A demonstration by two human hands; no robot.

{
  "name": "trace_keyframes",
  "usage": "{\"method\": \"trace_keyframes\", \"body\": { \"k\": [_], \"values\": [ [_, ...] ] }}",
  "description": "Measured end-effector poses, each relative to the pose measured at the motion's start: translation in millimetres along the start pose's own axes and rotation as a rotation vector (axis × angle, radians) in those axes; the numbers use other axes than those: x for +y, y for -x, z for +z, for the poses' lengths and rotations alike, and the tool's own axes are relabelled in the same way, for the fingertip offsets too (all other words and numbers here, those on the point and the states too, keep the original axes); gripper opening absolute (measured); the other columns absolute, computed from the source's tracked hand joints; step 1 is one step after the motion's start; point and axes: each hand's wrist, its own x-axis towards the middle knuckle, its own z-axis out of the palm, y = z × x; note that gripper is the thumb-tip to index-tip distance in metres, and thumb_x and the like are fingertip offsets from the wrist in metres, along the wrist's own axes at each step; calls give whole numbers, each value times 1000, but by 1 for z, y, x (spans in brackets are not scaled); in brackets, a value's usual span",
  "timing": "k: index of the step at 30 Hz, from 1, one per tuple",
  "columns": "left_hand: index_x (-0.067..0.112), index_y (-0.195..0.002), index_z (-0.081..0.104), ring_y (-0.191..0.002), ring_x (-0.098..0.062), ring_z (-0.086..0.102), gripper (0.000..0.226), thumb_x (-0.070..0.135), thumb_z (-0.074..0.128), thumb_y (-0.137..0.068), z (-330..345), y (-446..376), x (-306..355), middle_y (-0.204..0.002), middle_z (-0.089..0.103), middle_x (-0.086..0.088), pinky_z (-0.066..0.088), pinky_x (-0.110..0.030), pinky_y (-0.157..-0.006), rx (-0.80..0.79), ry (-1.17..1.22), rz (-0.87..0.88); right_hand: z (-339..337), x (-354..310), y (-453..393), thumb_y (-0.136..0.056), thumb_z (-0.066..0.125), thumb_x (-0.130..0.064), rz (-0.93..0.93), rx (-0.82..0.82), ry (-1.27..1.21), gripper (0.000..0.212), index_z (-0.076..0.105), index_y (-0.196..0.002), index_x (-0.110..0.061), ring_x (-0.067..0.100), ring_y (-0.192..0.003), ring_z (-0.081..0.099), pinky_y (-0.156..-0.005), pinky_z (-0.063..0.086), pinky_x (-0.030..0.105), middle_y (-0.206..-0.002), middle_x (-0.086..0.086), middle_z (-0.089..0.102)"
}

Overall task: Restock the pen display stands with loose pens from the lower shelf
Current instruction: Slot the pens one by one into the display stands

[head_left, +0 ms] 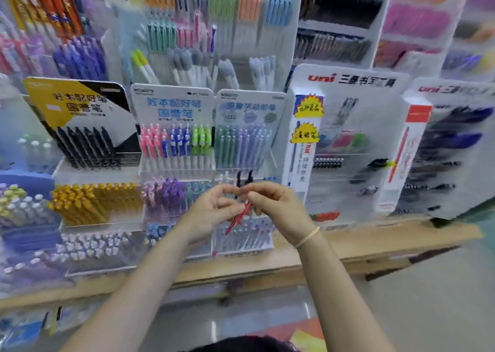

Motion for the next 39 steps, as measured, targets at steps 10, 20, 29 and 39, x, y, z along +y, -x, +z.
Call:
{"method": "trace_keyframes", "body": {
  "k": [10, 20, 29, 39],
  "values": [
    [21, -116, 62, -112, -19, 64, 24, 16, 70, -94, 193, -97, -78, -118, 70, 0, 50, -45, -102, 229, -350, 16, -231, 55, 31, -92, 67, -3, 47, 180, -12, 6, 68, -98, -4, 24, -83, 70, -75, 57, 39, -88, 12, 74],
    [10, -155, -23, -149, -25, -32, 93, 60, 33, -100, 231, -136, -157, -160, -37, -10, -17, -42, -121, 418, -1472, -4, -336, 103, 21, -91, 67, -3, -68, 321, 329, 9, 67, -98, -8, -1, -83, 65, -79, 52, 15, -89, -5, 69],
    [5, -159, -7, -153, -30, -17, 96, 67, 29, -95, 224, -148, -180, -166, -21, -15, -1, -55, -123, 495, -1539, 88, -342, 168, -6, -91, 69, -11, 67, 222, 426, 6, 69, -94, -16, 4, -86, 66, -82, 52, 18, -88, -5, 71],
    [2, -159, -3, -154, -34, -12, 100, 68, 35, -94, 223, -153, -189, -166, -15, -19, 2, -58, -123, 538, -1575, 111, -336, 180, -19, -91, 69, -14, 94, 131, 582, 5, 73, -93, -14, -11, -79, 60, -74, 42, 2, -87, -10, 69]
  ]
}}
